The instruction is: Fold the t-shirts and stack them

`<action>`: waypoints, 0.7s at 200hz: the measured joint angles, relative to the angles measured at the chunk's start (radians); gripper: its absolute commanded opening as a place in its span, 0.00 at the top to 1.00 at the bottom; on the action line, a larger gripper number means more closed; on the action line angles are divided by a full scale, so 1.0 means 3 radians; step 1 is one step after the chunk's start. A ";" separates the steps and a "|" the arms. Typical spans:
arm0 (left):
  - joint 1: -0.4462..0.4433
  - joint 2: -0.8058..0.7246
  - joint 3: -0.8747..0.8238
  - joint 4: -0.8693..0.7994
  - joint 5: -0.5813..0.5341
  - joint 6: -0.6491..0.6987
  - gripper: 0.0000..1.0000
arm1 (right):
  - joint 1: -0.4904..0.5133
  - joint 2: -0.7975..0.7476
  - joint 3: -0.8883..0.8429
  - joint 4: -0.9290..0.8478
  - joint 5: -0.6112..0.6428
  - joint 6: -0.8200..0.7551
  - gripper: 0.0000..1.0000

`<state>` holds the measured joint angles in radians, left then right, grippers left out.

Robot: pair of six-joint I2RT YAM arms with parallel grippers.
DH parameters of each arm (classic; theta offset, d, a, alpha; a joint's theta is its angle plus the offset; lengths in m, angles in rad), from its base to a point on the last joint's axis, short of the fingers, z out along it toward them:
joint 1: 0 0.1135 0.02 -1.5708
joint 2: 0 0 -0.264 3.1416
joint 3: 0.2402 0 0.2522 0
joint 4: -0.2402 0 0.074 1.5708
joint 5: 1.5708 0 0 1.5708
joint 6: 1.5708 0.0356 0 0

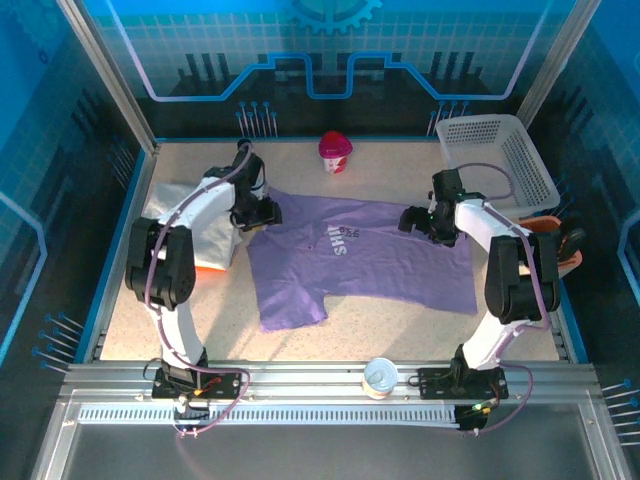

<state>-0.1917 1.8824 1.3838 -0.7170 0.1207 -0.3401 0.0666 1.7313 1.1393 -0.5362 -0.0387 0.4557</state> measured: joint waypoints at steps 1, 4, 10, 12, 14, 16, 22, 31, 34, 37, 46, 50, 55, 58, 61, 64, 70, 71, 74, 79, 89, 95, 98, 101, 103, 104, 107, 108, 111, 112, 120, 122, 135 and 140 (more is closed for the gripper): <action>0.0001 0.0005 -0.0014 0.0009 0.0000 -0.0003 0.51 | 0.0000 0.0000 0.0000 0.0000 0.0000 0.0000 0.07; 0.0003 0.0018 -0.0039 0.0028 0.0000 -0.0009 0.51 | 0.0000 0.0000 -0.0003 0.0001 -0.0003 -0.0001 0.07; 0.0010 0.0052 -0.0084 0.0061 0.0000 -0.0019 0.52 | 0.0000 0.0000 -0.0004 0.0001 -0.0013 -0.0001 0.07; 0.0011 0.0064 -0.0097 0.0070 0.0000 -0.0020 0.52 | 0.0000 0.0000 -0.0004 0.0001 -0.0015 0.0000 0.07; 0.0014 0.0075 -0.0108 0.0083 0.0001 -0.0024 0.52 | 0.0000 0.0000 -0.0005 0.0004 -0.0017 0.0000 0.07; 0.0015 0.0093 -0.0118 0.0094 0.0001 -0.0034 0.52 | 0.0000 0.0000 -0.0005 0.0005 -0.0023 -0.0001 0.07; 0.0019 0.0130 -0.0140 0.0132 0.0003 -0.0048 0.53 | 0.0000 -0.0001 -0.0005 0.0010 -0.0029 0.0000 0.07; 0.0023 0.0186 -0.0155 0.0189 0.0005 -0.0079 0.53 | 0.0000 -0.0004 -0.0008 0.0020 -0.0042 0.0000 0.08; 0.0023 0.0202 -0.0156 0.0209 0.0008 -0.0084 0.53 | 0.0000 -0.0006 -0.0010 0.0024 -0.0048 0.0000 0.08; 0.0023 0.0216 -0.0156 0.0229 0.0014 -0.0093 0.53 | 0.0000 -0.0010 -0.0013 0.0025 -0.0051 0.0000 0.08; 0.0023 0.0253 -0.0156 0.0295 0.0027 -0.0098 0.53 | 0.0000 -0.0019 -0.0028 0.0034 -0.0060 0.0001 0.08; 0.0022 0.0267 -0.0156 0.0323 0.0031 -0.0103 0.53 | -0.0001 -0.0023 -0.0032 0.0036 -0.0064 0.0000 0.08; 0.0022 0.0277 -0.0156 0.0365 0.0033 -0.0113 0.54 | -0.0001 -0.0024 -0.0041 0.0042 -0.0067 0.0000 0.08; 0.0022 0.0282 -0.0156 0.0380 0.0038 -0.0122 0.54 | -0.0001 -0.0024 -0.0043 0.0046 -0.0072 0.0000 0.08; 0.0022 0.0285 -0.0156 0.0393 0.0042 -0.0125 0.55 | -0.0001 -0.0024 -0.0046 0.0046 -0.0074 0.0000 0.08; 0.0022 0.0287 -0.0156 0.0411 0.0048 -0.0146 0.55 | -0.0001 -0.0024 -0.0047 0.0045 -0.0075 0.0001 0.08; 0.0023 0.0287 -0.0156 0.0440 0.0055 -0.0161 0.56 | -0.0001 -0.0024 -0.0052 0.0047 -0.0076 0.0001 0.09; 0.0022 0.0287 -0.0156 0.0443 0.0056 -0.0165 0.57 | -0.0001 -0.0024 -0.0053 0.0048 -0.0076 0.0000 0.09; 0.0023 0.0287 -0.0156 0.0458 0.0057 -0.0169 0.57 | -0.0001 -0.0024 -0.0056 0.0048 -0.0076 0.0000 0.09; 0.0022 0.0287 -0.0156 0.0483 0.0062 -0.0179 0.58 | -0.0001 -0.0024 -0.0058 0.0047 -0.0076 0.0000 0.09; 0.0022 0.0287 -0.0156 0.0524 0.0070 -0.0184 0.61 | -0.0001 -0.0024 -0.0065 0.0048 -0.0078 0.0000 0.09; 0.0022 0.0287 -0.0156 0.0538 0.0080 -0.0187 0.62 | -0.0001 -0.0024 -0.0067 0.0047 -0.0078 0.0001 0.10; 0.0022 0.0287 -0.0156 0.0543 0.0086 -0.0196 0.63 | -0.0001 -0.0024 -0.0070 0.0047 -0.0078 0.0000 0.10; 0.0022 0.0287 -0.0156 0.0551 0.0090 -0.0192 0.64 | -0.0001 -0.0024 -0.0070 0.0048 -0.0078 0.0000 0.10; 0.0022 0.0287 -0.0156 0.0553 0.0090 -0.0198 0.64 | -0.0001 -0.0024 -0.0070 0.0047 -0.0078 0.0000 0.10; 0.0023 0.0287 -0.0156 0.0558 0.0093 -0.0206 0.65 | -0.0001 -0.0024 -0.0070 0.0048 -0.0078 0.0000 0.10; 0.0023 0.0287 -0.0156 0.0565 0.0097 -0.0203 0.66 | -0.0001 -0.0024 -0.0070 0.0048 -0.0078 0.0001 0.10; 0.0022 0.0287 -0.0156 0.0566 0.0097 -0.0203 0.66 | -0.0003 -0.0024 -0.0070 0.0047 -0.0078 0.0000 0.10; 0.0022 0.0287 -0.0156 0.0572 0.0104 -0.0217 0.67 | -0.0004 -0.0024 -0.0070 0.0048 -0.0078 0.0000 0.10; 0.0022 0.0287 -0.0156 0.0572 0.0104 -0.0216 0.67 | -0.0004 -0.0024 -0.0070 0.0048 -0.0079 0.0000 0.10; 0.0022 0.0287 -0.0156 0.0580 0.0113 -0.0229 0.70 | -0.0005 -0.0024 -0.0070 0.0048 -0.0081 0.0000 0.10; 0.0022 0.0287 -0.0156 0.0581 0.0114 -0.0231 0.71 | -0.0005 -0.0024 -0.0070 0.0048 -0.0084 0.0001 0.10; 0.0022 0.0287 -0.0156 0.0582 0.0117 -0.0245 0.78 | -0.0006 -0.0024 -0.0070 0.0048 -0.0089 0.0001 0.11; 0.0022 0.0287 -0.0156 0.0582 0.0120 -0.0240 0.80 | -0.0006 -0.0024 -0.0070 0.0048 -0.0090 0.0001 0.11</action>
<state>-0.1852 1.9686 1.3369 -0.5423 0.1566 -0.4122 0.0647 1.7241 1.1183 -0.5217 -0.0658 0.4561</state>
